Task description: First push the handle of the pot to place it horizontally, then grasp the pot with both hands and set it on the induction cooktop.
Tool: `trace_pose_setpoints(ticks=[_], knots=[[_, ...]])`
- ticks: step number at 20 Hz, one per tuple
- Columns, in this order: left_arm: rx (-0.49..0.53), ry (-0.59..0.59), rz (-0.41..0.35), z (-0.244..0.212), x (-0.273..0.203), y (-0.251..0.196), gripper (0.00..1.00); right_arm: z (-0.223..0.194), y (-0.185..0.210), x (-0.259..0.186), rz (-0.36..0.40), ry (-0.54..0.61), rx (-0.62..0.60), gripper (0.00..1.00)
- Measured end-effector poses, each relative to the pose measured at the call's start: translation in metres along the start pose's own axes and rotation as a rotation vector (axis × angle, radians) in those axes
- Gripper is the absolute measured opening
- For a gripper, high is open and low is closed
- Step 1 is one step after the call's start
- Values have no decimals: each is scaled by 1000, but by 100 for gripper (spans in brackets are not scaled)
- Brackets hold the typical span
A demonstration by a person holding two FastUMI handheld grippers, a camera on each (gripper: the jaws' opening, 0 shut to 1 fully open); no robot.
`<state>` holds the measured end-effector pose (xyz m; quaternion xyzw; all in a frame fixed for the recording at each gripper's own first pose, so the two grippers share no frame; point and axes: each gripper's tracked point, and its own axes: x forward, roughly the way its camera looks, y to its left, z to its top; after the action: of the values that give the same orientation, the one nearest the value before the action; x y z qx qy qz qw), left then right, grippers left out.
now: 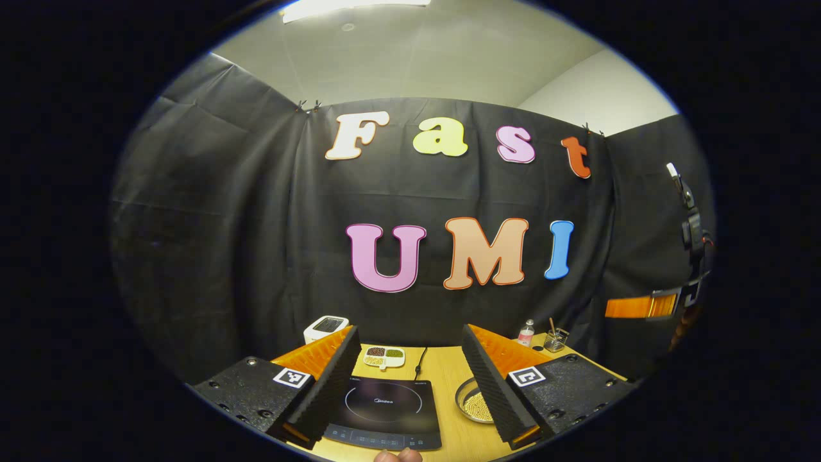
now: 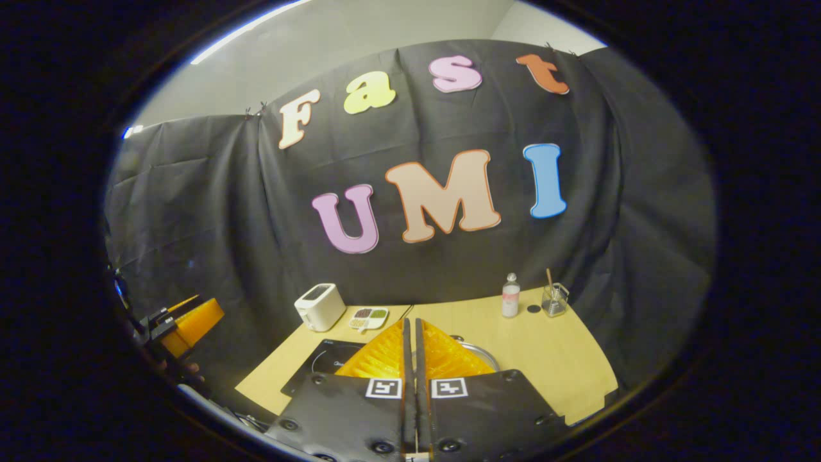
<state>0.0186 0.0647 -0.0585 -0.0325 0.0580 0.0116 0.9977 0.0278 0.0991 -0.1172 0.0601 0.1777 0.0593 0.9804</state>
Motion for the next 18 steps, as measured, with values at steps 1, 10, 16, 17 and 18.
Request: trace_pose_setpoints(ticks=[1,10,16,17,18], knots=[[-6,7,11,-3,3,2,95,-3,1,4,15,14,1,0],[14,61,76,-14,48,-7,95,-45,-7,58,144,119,45,1],[54,87,113,-21,76,-11,95,-97,-17,86,196,240,87,2],[56,103,111,-27,79,-11,96,-106,-20,90,185,261,90,2],[53,113,101,-31,84,-12,95,-113,-20,94,182,281,100,3]])
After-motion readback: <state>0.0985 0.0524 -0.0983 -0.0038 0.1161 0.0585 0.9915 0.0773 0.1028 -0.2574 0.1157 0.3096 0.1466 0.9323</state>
